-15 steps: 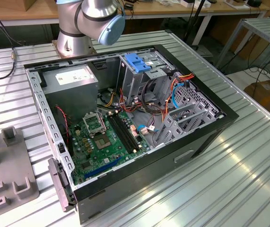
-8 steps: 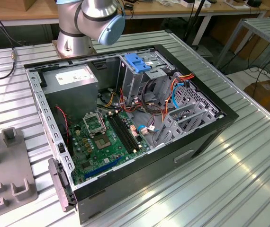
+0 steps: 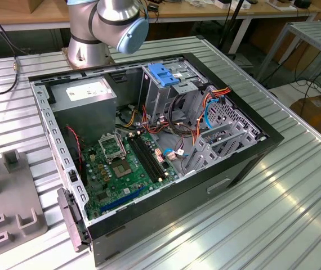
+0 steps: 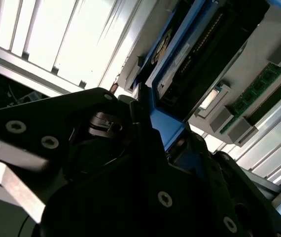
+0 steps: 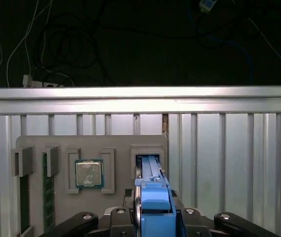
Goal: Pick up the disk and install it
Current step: 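Pick up the disk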
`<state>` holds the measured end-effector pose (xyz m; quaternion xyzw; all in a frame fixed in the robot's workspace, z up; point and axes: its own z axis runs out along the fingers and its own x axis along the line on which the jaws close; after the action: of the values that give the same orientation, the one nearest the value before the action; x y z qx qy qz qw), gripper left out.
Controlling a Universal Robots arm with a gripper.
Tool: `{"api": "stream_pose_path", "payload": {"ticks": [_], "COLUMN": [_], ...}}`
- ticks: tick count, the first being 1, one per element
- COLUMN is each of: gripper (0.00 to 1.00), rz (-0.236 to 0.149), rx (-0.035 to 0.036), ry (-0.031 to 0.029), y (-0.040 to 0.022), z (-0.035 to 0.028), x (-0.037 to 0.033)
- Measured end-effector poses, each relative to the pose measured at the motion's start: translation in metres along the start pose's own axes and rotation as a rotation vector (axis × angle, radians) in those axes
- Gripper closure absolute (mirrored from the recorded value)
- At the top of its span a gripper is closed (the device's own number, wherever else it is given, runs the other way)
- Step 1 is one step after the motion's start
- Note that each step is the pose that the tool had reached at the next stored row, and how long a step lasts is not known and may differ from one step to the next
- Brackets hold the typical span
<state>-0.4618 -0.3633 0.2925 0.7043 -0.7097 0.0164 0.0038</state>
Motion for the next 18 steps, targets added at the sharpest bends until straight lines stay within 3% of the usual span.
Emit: {"api": "stream_pose_path", "payload": {"ticks": [8, 18], "gripper": [0.63, 0.63], "rz": [-0.004, -0.004], "rx": [0.0003, 0.0001], "ry": [-0.0002, -0.0001], "y": [0.0001, -0.0002], "z": [-0.0004, -0.0151], "x": [0.0000, 0.0004]}}
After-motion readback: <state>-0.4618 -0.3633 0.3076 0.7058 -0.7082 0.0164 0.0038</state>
